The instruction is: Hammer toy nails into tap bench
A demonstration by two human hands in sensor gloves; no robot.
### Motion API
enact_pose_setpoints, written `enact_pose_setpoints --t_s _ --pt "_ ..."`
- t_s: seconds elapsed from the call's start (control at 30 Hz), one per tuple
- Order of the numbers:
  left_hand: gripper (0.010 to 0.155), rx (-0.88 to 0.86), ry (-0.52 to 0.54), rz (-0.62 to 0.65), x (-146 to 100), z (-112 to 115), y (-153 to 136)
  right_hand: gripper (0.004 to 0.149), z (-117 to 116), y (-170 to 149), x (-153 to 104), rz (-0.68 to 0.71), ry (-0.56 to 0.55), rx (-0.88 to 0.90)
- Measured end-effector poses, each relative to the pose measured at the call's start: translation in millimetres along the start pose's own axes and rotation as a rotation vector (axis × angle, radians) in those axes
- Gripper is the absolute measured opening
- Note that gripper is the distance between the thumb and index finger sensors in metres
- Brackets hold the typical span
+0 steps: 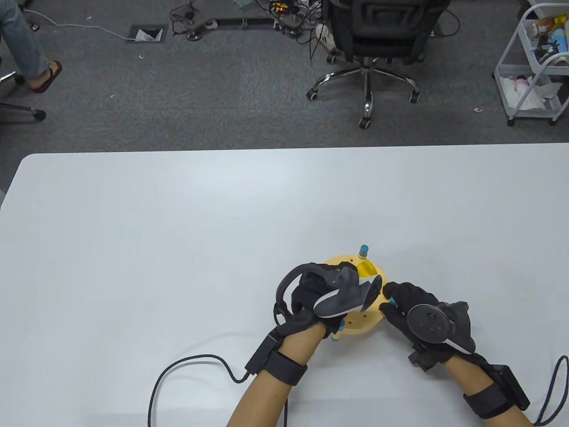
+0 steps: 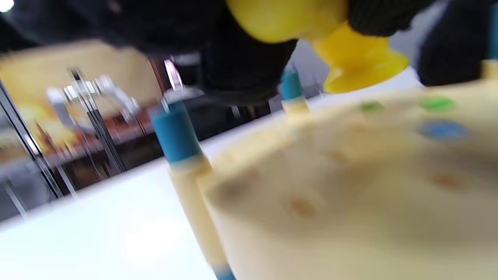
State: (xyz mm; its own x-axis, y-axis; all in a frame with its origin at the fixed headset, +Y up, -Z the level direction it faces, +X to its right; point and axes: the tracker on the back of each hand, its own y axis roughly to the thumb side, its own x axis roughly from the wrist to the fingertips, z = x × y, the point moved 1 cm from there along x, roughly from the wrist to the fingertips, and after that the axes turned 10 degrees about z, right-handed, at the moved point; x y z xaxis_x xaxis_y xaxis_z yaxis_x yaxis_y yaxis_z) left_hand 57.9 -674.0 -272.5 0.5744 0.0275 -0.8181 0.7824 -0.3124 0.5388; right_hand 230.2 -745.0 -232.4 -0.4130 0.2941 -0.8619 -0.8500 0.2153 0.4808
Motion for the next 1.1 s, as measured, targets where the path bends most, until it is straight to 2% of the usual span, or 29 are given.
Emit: enact_pose_setpoints --t_s 0.03,0.07,0.1,0.13,0.17,0.23,0.27,0.3,0.33,0.43,0.5,0.53,0.6,0.7,0.77,0.83,0.97,1.1 --pt "0.066 -0.015 0.055 -0.016 -1 -3 0 0.054 0 0 0 0.0 0.0 0.001" --pt "0.066 -0.04 0.048 0.001 1 0 3 0.054 0 0 0 0.0 0.0 0.001" --pt "0.065 -0.047 -0.055 0.045 6 7 8 0.054 0 0 0 0.0 0.0 -0.001" --pt "0.065 -0.009 -0.212 0.053 10 17 12 0.054 0 0 0 0.001 0.001 -0.002" --pt "0.065 0.052 -0.227 0.024 7 13 12 0.054 0 0 0 0.001 0.002 -0.002" --pt "0.065 -0.02 -0.05 0.016 8 9 10 0.054 0 0 0 0.002 0.002 -0.001" --pt "0.065 -0.077 -0.085 0.047 8 12 10 0.054 0 0 0 0.002 0.001 -0.001" --pt "0.065 -0.119 -0.183 0.035 9 14 9 0.054 0 0 0 0.002 0.001 0.001" --pt "0.065 -0.142 -0.233 0.062 8 13 7 0.054 0 0 0 0.001 0.004 0.002" --pt "0.066 -0.117 -0.035 -0.005 -4 -1 -4 0.055 1 -2 1 0.005 0.044 0.015" --pt "0.066 -0.164 0.005 -0.03 -20 -7 -16 0.061 6 -10 2 0.005 0.088 0.061" --pt "0.066 -0.217 0.044 -0.044 -30 -8 -23 0.067 11 -16 0 -0.014 0.081 0.092" --pt "0.066 -0.314 0.088 -0.062 -49 -3 -36 0.07 23 -29 -5 -0.04 0.037 0.155" --pt "0.066 -0.422 0.098 -0.114 -80 15 -61 0.063 36 -53 -13 -0.142 -0.026 0.216" --pt "0.066 -0.45 0.1 -0.163 -98 28 -78 0.057 35 -66 -16 -0.204 -0.002 0.201" --pt "0.066 -0.495 0.085 -0.219 -114 45 -94 0.053 28 -73 -16 -0.265 0.062 0.115" --pt "0.066 -0.583 0.056 -0.279 -125 63 -112 0.05 6 -72 -11 -0.312 0.193 -0.062" --pt "0.066 -0.582 0.039 -0.29 -125 68 -114 0.049 -9 -59 -3 -0.344 0.281 -0.171"
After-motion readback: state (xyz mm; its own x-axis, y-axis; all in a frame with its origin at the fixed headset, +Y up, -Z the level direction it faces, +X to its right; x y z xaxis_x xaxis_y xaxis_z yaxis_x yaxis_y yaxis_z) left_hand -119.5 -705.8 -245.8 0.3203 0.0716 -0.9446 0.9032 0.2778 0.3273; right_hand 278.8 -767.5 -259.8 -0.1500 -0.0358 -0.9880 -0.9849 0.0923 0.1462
